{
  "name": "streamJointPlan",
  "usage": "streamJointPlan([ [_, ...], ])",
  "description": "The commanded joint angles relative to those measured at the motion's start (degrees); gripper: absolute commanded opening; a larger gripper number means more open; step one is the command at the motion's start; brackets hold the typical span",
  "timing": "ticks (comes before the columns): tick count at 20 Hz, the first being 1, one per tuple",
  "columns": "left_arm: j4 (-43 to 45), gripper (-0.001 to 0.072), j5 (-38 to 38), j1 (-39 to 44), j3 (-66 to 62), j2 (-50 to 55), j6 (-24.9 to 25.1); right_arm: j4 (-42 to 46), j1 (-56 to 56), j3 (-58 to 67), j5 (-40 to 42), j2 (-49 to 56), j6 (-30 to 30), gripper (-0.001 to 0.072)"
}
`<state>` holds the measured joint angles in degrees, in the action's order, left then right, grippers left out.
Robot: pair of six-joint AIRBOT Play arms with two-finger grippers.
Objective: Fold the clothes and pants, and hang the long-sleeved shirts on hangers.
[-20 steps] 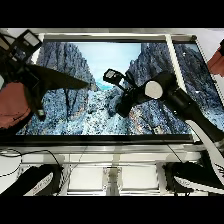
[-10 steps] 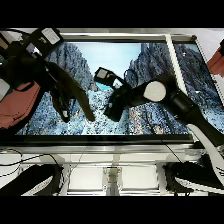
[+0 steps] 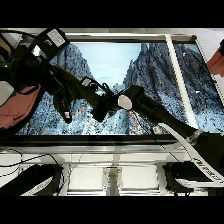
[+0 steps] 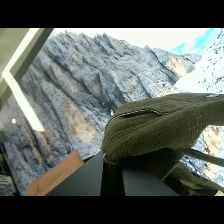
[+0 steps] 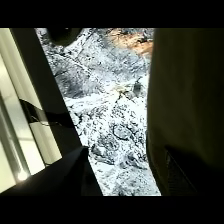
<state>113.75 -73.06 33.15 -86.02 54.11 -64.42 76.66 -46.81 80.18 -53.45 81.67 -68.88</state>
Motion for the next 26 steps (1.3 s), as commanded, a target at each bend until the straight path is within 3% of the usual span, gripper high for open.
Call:
streamJointPlan([
  [1, 0.17, 0.0066, -0.39, 0.09, -0.07, 0.04, -0.13, 2.03, 0.90, 0.20, 0.31, 0.74, -1.16, 0.0557],
  [10, 1.51, 0.0066, -0.37, -0.02, -0.07, 0.09, -0.13, 2.19, 2.49, 0.22, -8.17, -4.83, -0.98, 0.0556],
  [19, 1.49, 0.0066, -0.35, -0.02, -0.07, 0.09, -0.15, 0.81, 2.49, -0.13, -0.68, 1.14, 1.53, 0.0557],
  [24, 1.49, 0.0066, -0.35, -0.02, -0.07, 0.09, -0.15, -8.39, 0.90, -0.11, 2.14, 4.72, 4.57, 0.0551],
  [26, 1.49, 0.0066, -0.35, -0.02, -0.07, 0.09, -0.15, -7.63, -0.04, -0.11, 4.50, 5.51, 4.59, 0.0473],
])
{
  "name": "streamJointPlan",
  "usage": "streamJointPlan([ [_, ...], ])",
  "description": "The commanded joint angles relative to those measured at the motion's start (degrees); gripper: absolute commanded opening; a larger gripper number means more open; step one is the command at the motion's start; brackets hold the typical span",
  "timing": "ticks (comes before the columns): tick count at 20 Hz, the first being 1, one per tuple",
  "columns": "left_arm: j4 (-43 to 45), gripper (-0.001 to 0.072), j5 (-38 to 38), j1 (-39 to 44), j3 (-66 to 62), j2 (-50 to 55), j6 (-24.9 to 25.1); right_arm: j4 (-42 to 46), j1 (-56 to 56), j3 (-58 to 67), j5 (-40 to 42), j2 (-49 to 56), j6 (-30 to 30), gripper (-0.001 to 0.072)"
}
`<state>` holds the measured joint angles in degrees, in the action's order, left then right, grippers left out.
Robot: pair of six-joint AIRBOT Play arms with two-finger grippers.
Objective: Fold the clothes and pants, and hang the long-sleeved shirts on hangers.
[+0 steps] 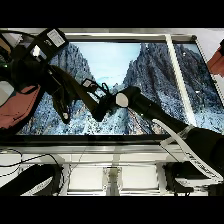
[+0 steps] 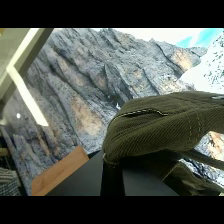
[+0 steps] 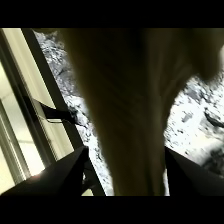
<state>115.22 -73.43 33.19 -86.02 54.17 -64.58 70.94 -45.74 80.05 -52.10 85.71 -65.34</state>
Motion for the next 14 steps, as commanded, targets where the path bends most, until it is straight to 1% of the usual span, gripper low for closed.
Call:
streamJointPlan([
  [1, 0.02, 0.0065, 0.02, -0.07, -0.07, 0.02, 0.00, -1.90, -1.09, 0.00, 3.85, 1.79, 1.07, 0.0326],
  [2, 0.02, 0.0066, 0.00, -0.07, -0.07, 0.00, 0.00, -1.62, -1.01, 0.00, 3.93, 1.90, 1.05, 0.0115],
  [3, 0.04, 0.0066, 0.00, -0.07, -0.07, 0.00, 0.00, -0.63, -0.66, 0.11, 3.58, 1.81, -0.09, 0.0021],
  [4, 0.24, 0.0066, -0.11, -0.07, -0.07, -0.09, 0.00, 0.07, 0.04, 0.46, 2.27, 1.42, -1.62, 0.0020],
  [7, 0.24, 0.0066, -0.26, -0.07, -0.07, -1.29, -0.70, 0.22, 4.50, 0.79, -3.37, -4.02, -2.10, 0.0019],
  [10, -0.52, 0.0066, -0.22, -0.04, -1.51, -3.67, -6.78, 1.27, 10.23, 0.79, -11.43, -14.95, -1.79, 0.0018],
  [11, -2.47, 0.0065, -0.33, 0.07, -3.10, -4.15, -9.49, 1.29, 11.47, 0.79, -13.84, -18.73, -1.11, 0.0018],
  [12, -6.62, 0.0066, -0.37, 0.07, -5.46, -4.44, -11.80, 1.33, 12.24, 0.81, -16.33, -22.27, -0.33, 0.0018],
  [14, -18.12, 0.0066, -0.39, 0.07, -11.19, -4.44, -12.96, 1.60, 12.61, 1.97, -23.34, -28.61, 0.46, 0.0017],
])
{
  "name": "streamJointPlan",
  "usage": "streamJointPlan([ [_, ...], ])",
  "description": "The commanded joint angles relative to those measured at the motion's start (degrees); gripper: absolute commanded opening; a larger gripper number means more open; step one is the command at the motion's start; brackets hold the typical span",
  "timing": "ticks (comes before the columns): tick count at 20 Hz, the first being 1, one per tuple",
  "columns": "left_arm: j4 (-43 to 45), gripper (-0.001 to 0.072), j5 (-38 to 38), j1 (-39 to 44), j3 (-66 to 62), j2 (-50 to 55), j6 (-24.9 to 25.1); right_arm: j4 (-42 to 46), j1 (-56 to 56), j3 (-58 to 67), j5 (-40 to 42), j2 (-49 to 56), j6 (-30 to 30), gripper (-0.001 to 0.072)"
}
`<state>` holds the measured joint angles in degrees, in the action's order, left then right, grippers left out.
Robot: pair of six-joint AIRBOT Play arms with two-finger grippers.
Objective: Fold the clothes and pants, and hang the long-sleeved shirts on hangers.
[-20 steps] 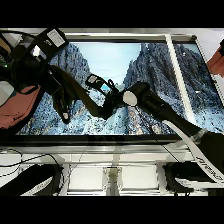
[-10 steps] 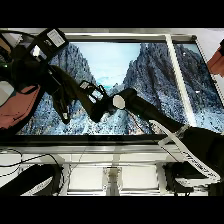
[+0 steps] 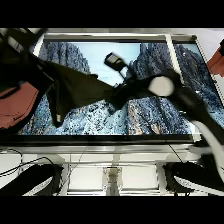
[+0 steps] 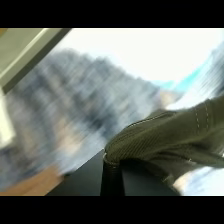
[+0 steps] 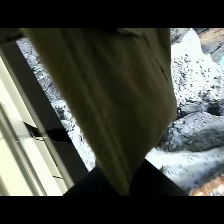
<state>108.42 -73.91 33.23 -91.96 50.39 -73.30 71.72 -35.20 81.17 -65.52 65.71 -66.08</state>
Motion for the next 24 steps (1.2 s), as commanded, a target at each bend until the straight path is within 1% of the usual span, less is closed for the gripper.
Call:
streamJointPlan([
  [1, -16.83, 0.0066, 0.07, 0.02, -8.04, -0.61, -5.84, 0.72, 2.05, 2.34, -14.14, -10.62, 1.16, 0.0017],
  [3, -24.00, 0.0066, -1.62, 0.02, -12.11, -0.63, -10.38, 0.72, 2.05, 6.43, -22.49, -13.64, 0.52, 0.0017],
  [5, -27.23, 0.0066, -6.03, 0.00, -14.47, -0.63, -15.52, 0.50, 2.05, 11.67, -29.94, -14.88, -2.23, 0.0017],
  [7, -26.43, 0.0066, -12.17, -0.11, -14.62, -0.48, -20.94, 0.33, 2.05, 17.64, -38.34, -14.64, -6.45, 0.0017],
  [9, -23.98, 0.0066, -19.87, -0.13, -14.62, 0.39, -23.63, -0.13, 2.05, 21.49, -39.91, -14.88, -9.33, 0.0016],
  [11, -22.91, 0.0067, -29.27, -0.13, -14.58, 2.10, -23.54, -1.44, 2.05, 24.13, -39.89, -14.58, -11.08, 0.0016],
  [12, -22.71, 0.0066, -32.30, -0.13, -14.45, 3.13, -22.84, -1.44, 2.05, 24.24, -39.91, -14.38, -11.78, 0.0016],
  [15, -21.97, 0.0066, -32.06, -0.13, -13.53, 5.97, -20.55, -1.70, 2.05, 24.24, -39.95, -11.87, -14.25, 0.0016],
  [17, -18.10, 0.0066, -32.09, -0.37, -13.53, 9.35, -19.65, -1.31, 2.08, 24.24, -39.95, -9.20, -14.23, 0.0015],
  [18, -16.39, 0.0066, -32.09, -1.38, -13.53, 11.32, -18.84, -0.46, 2.08, 24.24, -39.95, -7.34, -13.88, 0.0016],
  [19, -15.45, 0.0066, -32.06, -2.91, -13.53, 13.57, -16.92, 0.72, 2.08, 24.24, -39.95, -5.27, -13.40, 0.0016],
  [21, -13.27, 0.0066, -32.00, -6.64, -13.53, 18.21, -13.11, 3.76, 2.08, 24.24, -39.93, -0.83, -10.67, 0.0016],
  [22, -11.87, 0.0066, -31.80, -8.57, -13.53, 20.35, -12.09, 6.05, 2.08, 24.24, -39.89, 1.42, -9.53, 0.0016],
  [23, -10.86, 0.0066, -30.82, -10.32, -13.53, 22.36, -10.49, 9.07, 2.08, 24.24, -39.69, 3.91, -8.44, 0.0016],
  [24, -11.10, 0.0065, -27.98, -12.09, -13.53, 23.98, -9.75, 12.41, 2.10, 24.24, -39.12, 6.16, -7.65, 0.0016],
])
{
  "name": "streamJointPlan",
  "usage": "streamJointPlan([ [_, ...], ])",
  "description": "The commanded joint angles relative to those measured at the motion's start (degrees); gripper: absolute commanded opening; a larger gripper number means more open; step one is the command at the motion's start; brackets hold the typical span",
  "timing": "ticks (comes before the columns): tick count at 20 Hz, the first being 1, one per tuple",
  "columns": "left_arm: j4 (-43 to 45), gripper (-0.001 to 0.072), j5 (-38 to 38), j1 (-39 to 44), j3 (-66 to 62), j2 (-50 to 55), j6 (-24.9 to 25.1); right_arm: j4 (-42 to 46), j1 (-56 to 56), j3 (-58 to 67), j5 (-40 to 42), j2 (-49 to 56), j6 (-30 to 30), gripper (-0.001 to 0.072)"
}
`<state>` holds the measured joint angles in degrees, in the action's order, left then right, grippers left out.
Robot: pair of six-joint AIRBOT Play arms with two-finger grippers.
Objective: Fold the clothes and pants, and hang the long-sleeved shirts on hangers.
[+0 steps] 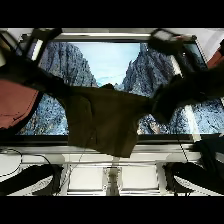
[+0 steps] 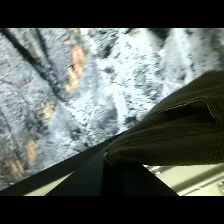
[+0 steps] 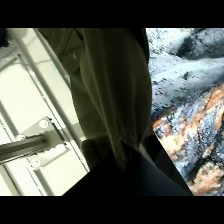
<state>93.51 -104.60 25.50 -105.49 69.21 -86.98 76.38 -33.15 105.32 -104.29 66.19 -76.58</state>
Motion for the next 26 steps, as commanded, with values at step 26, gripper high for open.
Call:
streamJointPlan([
  [26, 6.45, 0.0064, 39.06, -18.80, 47.58, -0.83, 33.73, -5.68, 2.95, -36.17, 29.20, 12.52, 6.29, 0.0018],
])
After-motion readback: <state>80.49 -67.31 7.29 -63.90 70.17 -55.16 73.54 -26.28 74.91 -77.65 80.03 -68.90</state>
